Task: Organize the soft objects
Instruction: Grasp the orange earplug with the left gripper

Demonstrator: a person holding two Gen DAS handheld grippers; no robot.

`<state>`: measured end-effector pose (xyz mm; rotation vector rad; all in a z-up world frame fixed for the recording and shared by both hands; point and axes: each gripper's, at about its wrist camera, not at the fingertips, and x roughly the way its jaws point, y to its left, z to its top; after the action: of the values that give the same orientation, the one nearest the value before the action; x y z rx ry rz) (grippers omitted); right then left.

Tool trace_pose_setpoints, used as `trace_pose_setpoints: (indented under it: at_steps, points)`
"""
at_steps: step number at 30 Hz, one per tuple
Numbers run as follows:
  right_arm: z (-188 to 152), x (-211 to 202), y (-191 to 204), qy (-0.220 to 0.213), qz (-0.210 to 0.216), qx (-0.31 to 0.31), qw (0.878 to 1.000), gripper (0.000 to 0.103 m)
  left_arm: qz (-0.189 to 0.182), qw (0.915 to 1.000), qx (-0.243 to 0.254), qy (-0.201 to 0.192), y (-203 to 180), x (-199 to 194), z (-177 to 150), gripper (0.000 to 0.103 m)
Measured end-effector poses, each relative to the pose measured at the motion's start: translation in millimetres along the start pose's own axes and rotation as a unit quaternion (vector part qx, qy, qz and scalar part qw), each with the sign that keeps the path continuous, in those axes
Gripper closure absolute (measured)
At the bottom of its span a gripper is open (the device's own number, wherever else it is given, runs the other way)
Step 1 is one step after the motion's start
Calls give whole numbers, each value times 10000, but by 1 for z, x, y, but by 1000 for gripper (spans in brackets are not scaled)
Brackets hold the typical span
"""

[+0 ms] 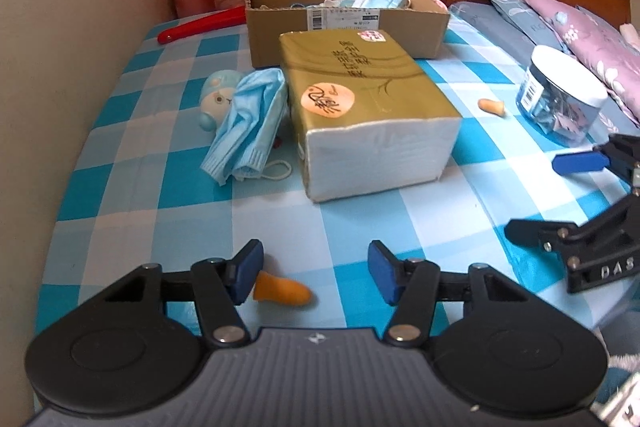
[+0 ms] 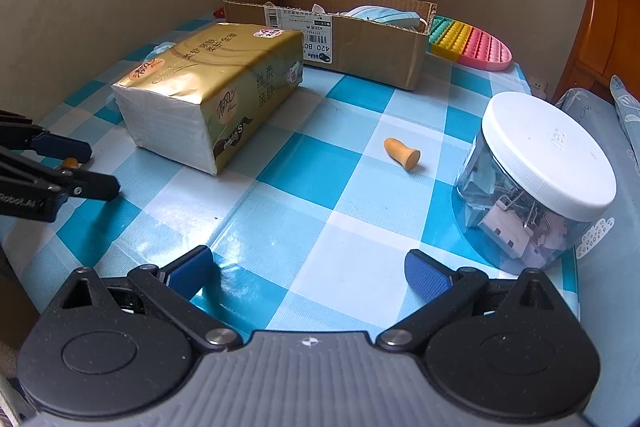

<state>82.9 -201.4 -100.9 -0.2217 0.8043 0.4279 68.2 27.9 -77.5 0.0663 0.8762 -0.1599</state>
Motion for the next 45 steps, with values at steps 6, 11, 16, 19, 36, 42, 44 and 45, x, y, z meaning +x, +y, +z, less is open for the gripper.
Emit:
trace_pose_setpoints:
  at_steps: [6, 11, 16, 19, 36, 42, 44, 45]
  points:
    - [0, 0, 0, -13, 4, -2, 10000, 0, 50, 9999, 78, -84, 5, -12, -4, 46]
    - [-1, 0, 0, -19, -1, 0, 10000, 0, 203, 9998, 56, -14, 6, -16, -16, 48]
    - [-1, 0, 0, -19, -2, 1, 10000, 0, 182, 9997, -100, -91, 10, -16, -19, 53]
    - [-1, 0, 0, -26, -10, 8, 10000, 0, 149, 9998, -103, -125, 10, -15, -19, 62]
    - [5, 3, 1, 178, -68, 34, 9998, 0, 72, 9995, -212, -227, 17, -16, -21, 77]
    - [15, 7, 4, 443, -137, -75, 9989, 0, 120, 9992, -322, -216, 27, -17, -20, 77]
    - [19, 6, 9, 455, -220, -319, 9982, 0, 149, 9991, -333, -195, 29, -17, -20, 77]
    - [20, 4, 12, 440, -246, -416, 9979, 0, 152, 9991, -340, -191, 30, -17, -20, 76]
